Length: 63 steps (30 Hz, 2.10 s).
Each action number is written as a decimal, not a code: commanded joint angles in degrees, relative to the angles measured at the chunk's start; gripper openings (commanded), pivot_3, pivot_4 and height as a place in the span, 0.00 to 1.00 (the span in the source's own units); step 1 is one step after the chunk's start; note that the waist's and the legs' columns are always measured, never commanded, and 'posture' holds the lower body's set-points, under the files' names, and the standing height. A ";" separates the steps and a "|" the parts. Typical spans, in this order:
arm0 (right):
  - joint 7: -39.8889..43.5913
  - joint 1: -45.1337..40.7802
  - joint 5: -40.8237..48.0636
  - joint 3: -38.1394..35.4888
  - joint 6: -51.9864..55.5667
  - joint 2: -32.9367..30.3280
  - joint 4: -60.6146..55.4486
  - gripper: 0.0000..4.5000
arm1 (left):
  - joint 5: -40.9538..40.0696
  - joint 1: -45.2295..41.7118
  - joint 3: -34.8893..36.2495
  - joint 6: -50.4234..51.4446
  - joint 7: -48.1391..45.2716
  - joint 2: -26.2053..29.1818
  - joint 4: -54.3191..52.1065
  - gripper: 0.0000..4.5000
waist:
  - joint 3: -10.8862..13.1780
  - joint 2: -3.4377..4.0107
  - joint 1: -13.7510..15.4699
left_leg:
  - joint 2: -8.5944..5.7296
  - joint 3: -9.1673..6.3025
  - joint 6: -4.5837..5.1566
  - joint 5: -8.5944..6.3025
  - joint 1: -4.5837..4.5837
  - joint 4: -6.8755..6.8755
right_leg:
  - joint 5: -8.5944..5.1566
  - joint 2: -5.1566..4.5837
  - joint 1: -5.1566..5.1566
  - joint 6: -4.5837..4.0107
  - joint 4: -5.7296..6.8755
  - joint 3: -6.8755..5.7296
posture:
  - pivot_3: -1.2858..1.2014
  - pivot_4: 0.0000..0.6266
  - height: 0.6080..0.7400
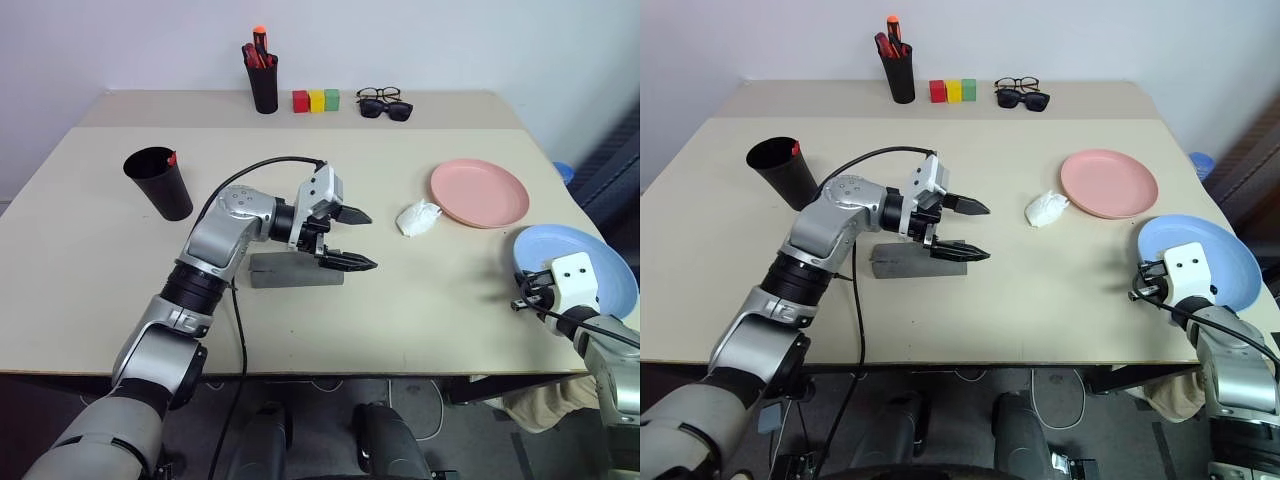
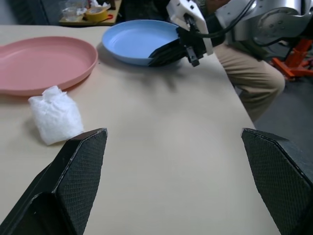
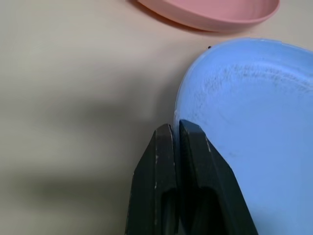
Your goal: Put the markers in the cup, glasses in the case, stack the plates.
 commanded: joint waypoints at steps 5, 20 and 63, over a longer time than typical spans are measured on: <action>-3.17 -5.40 -1.29 0.49 -1.22 -0.31 -4.30 0.01 | -1.17 0.97 0.97 1.04 1.80 -0.30 -3.72 1.00 | 0.03 0.06 -0.13 | 0.00 0.01 0.00 0.00 0.00 0.00 | 0.00 0.00 -0.01 0.00 0.00 0.01 | 0.52 0.24 1.00; 4.82 -44.53 -10.75 17.67 -20.83 0.78 37.66 0.01 | -1.36 7.52 1.78 5.23 5.53 3.73 -12.49 1.00 | 0.08 0.37 -0.13 | -0.02 0.06 0.00 0.00 -0.06 -0.05 | 0.00 0.00 -0.03 0.03 -0.08 0.02 | 0.52 0.24 1.00; 7.57 -46.23 -5.38 15.56 -17.07 14.59 52.99 0.27 | -8.90 16.79 7.81 9.06 13.02 11.50 -27.11 1.00 | 0.11 0.42 -1.68 | -0.01 0.07 0.00 0.00 0.08 -0.09 | 0.05 0.01 -0.04 0.16 0.10 0.06 | 0.52 0.24 1.00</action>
